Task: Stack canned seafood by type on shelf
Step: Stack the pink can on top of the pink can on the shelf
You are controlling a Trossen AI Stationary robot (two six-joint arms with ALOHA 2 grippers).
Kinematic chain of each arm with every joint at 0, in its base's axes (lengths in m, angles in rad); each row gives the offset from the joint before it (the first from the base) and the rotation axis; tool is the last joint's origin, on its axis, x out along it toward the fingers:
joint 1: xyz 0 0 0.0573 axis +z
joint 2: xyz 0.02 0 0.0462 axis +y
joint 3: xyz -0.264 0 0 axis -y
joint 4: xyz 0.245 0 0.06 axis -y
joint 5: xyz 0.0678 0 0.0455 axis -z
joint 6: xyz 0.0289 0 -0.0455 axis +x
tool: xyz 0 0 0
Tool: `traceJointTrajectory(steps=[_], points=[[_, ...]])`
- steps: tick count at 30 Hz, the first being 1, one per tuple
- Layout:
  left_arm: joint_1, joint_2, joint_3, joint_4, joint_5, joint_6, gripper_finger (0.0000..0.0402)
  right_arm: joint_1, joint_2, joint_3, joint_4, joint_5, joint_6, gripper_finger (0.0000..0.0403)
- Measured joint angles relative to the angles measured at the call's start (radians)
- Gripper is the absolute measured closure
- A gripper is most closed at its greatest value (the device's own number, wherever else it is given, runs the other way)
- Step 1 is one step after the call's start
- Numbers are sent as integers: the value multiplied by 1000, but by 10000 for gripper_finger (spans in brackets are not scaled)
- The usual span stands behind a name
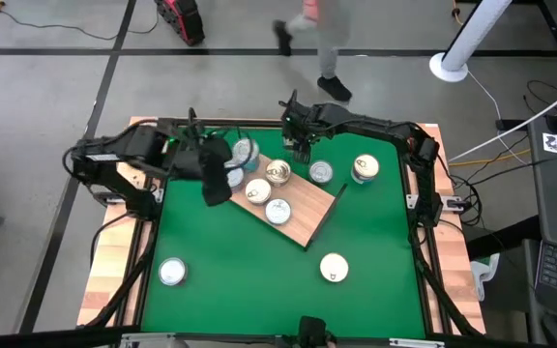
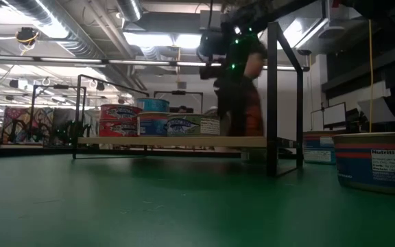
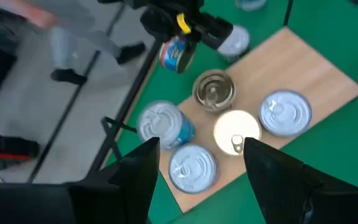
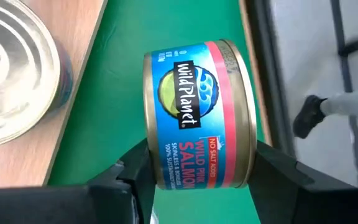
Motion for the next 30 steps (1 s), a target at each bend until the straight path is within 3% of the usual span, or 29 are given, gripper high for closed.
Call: traceJointTrajectory(steps=[4, 9, 19, 22, 30], points=[[-92, -52, -89, 2, -133, -69, 174, 3, 0, 87, -77, 1, -15, 211], [-195, -148, -349, 25, -255, -263, 174, 24, 0, 202, -157, 22, -41, 211], [-252, -346, -890, 254, -310, -498, 174, 191, 0, 344, -239, 119, -46, 209], [-252, -379, -991, 325, -313, -522, 174, 262, 0, 345, -239, 178, -47, 208], [-253, -395, -1153, 488, -313, -512, 174, 419, 41, 342, -228, 479, -31, 208]])
